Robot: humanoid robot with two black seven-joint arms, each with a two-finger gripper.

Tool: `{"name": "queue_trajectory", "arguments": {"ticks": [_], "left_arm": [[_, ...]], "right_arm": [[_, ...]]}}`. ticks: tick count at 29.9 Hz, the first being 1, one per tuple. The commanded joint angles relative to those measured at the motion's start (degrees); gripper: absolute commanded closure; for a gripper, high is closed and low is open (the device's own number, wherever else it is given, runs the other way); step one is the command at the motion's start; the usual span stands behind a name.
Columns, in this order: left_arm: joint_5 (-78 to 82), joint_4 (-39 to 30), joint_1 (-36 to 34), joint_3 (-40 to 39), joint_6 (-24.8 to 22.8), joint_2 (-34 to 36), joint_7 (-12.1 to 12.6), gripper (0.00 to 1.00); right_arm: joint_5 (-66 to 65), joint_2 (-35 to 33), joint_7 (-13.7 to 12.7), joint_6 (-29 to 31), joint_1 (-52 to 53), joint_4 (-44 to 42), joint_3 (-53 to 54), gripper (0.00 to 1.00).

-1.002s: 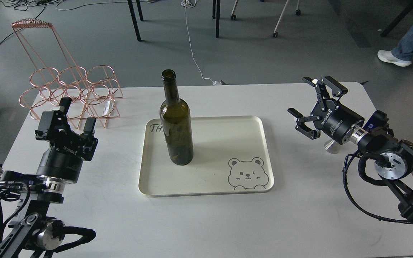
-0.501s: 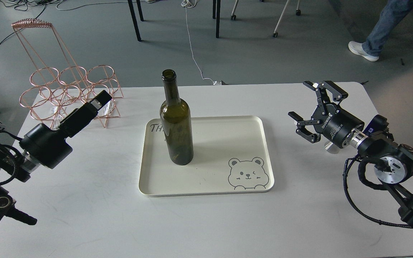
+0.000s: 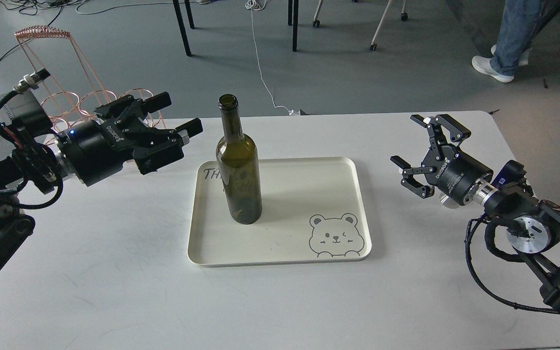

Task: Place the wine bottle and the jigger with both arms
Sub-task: 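Reach the left gripper to the wine bottle neck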

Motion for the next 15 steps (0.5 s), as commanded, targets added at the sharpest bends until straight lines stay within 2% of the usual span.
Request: {"name": "queue_trajectory", "arguments": {"ticks": [1, 15], "left_arm": [[1.7, 0.3, -1.8, 2.9, 0.0, -0.5, 0.0, 0.02], [6.6, 2.5, -5.9, 6.2, -0.4, -5.3, 0.0, 0.02]], "right_arm": [[-0.1, 0.1, 0.0, 0.0, -0.2, 0.0, 0.3, 0.01], [-0.1, 0.2, 0.1, -0.1, -1.0, 0.0, 0.5, 0.01]]}}
